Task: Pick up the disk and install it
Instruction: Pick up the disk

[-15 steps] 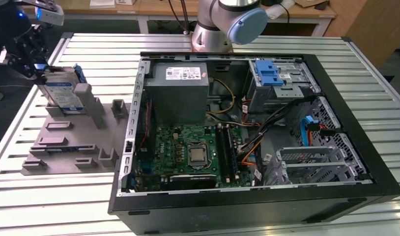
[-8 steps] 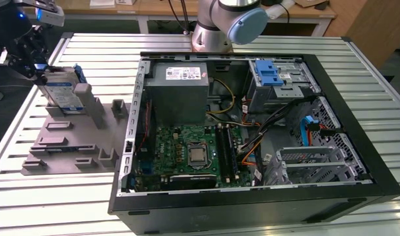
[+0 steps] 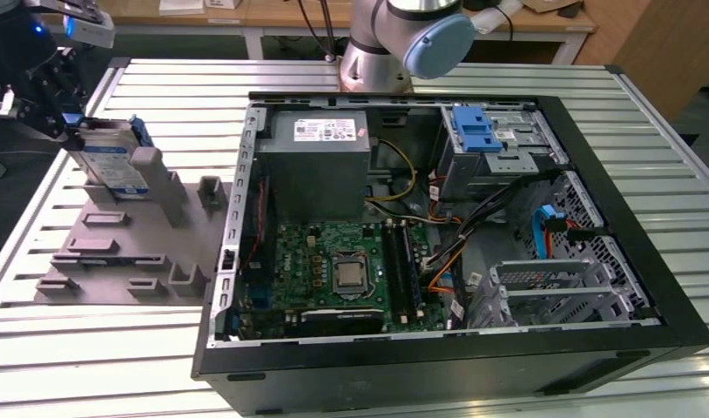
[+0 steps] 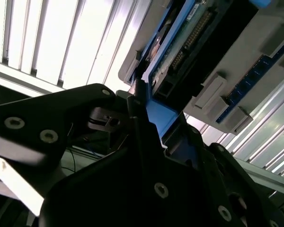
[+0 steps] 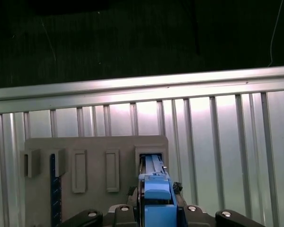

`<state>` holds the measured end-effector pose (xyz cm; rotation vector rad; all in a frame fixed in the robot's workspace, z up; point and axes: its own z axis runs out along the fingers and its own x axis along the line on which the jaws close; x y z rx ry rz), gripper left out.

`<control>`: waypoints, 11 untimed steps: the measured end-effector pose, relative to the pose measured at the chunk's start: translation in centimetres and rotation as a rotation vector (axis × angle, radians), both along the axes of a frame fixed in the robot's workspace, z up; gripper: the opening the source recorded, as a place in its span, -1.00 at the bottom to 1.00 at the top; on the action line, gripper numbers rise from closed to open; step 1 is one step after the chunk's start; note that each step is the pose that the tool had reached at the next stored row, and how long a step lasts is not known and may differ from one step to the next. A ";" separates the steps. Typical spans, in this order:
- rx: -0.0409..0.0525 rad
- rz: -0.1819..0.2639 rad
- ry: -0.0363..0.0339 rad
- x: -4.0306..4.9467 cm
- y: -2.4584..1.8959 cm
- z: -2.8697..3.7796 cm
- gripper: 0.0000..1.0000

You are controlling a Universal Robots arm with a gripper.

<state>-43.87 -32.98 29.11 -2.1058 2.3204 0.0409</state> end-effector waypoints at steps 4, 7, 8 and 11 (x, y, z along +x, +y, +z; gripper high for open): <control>-0.0017 0.014 0.0002 -0.05 -0.20 -0.03 -0.25; -0.0017 0.035 0.0003 -0.08 -0.28 -0.05 -0.25; -0.0017 0.045 0.0002 -0.08 -0.29 -0.06 -0.25; -0.0016 0.069 0.0001 -0.11 -0.32 -0.08 -0.25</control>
